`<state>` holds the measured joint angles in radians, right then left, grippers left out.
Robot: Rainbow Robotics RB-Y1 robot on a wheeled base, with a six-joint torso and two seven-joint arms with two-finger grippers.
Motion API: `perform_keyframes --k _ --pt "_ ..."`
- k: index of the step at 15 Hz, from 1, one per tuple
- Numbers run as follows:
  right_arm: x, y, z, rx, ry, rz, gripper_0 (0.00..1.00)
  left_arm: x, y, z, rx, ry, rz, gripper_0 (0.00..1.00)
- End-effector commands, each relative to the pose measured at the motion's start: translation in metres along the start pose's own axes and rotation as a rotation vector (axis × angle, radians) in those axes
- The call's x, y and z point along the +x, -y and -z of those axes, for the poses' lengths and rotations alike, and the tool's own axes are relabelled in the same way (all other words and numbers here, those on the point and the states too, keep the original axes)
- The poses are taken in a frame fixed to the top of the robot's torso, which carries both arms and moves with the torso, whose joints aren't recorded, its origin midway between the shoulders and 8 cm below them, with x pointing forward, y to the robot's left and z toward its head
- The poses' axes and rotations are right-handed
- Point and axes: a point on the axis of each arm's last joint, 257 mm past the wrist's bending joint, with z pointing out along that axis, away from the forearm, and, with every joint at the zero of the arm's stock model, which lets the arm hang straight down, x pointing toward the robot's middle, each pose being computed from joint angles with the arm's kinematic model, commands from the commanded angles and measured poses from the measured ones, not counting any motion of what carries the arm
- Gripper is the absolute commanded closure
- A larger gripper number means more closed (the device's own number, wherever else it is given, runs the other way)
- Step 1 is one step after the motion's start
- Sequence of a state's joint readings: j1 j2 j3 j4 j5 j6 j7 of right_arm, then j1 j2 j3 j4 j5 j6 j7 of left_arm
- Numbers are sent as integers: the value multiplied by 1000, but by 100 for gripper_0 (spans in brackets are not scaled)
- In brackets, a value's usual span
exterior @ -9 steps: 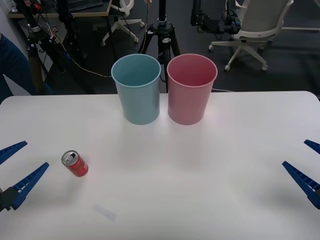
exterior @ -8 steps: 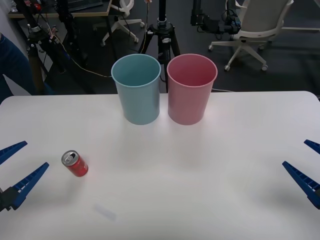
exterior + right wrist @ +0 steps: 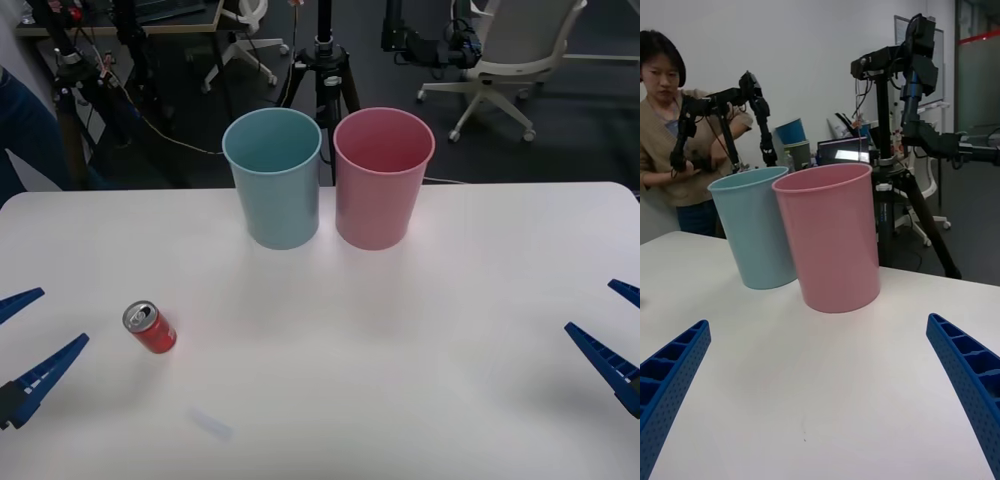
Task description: Grasp the object on the table and drop it into the matching bin: aluminum can to the light blue bin, PET bottle to the pink bin.
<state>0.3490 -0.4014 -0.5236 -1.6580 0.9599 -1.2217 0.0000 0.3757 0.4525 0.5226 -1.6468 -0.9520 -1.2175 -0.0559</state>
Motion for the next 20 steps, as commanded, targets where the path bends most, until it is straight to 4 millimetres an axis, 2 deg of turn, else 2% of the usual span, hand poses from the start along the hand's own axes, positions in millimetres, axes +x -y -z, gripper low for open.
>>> perform_keyframes --k 1,5,9,13,16,20 --pt "0 0 0 0 0 0 0 10 8 6 5 7 -22 0" --pt "0 0 0 0 0 0 0 31 12 18 26 8 -33 0" --pt "0 0 0 0 0 0 0 54 0 24 11 -5 -95 0" --pt "0 0 0 0 0 0 0 82 -10 11 6 -30 -106 0" --pt "0 0 0 0 0 0 0 108 1 2 33 -56 -102 0" --pt "0 0 0 0 0 0 0 130 5 -7 51 -72 -77 0"
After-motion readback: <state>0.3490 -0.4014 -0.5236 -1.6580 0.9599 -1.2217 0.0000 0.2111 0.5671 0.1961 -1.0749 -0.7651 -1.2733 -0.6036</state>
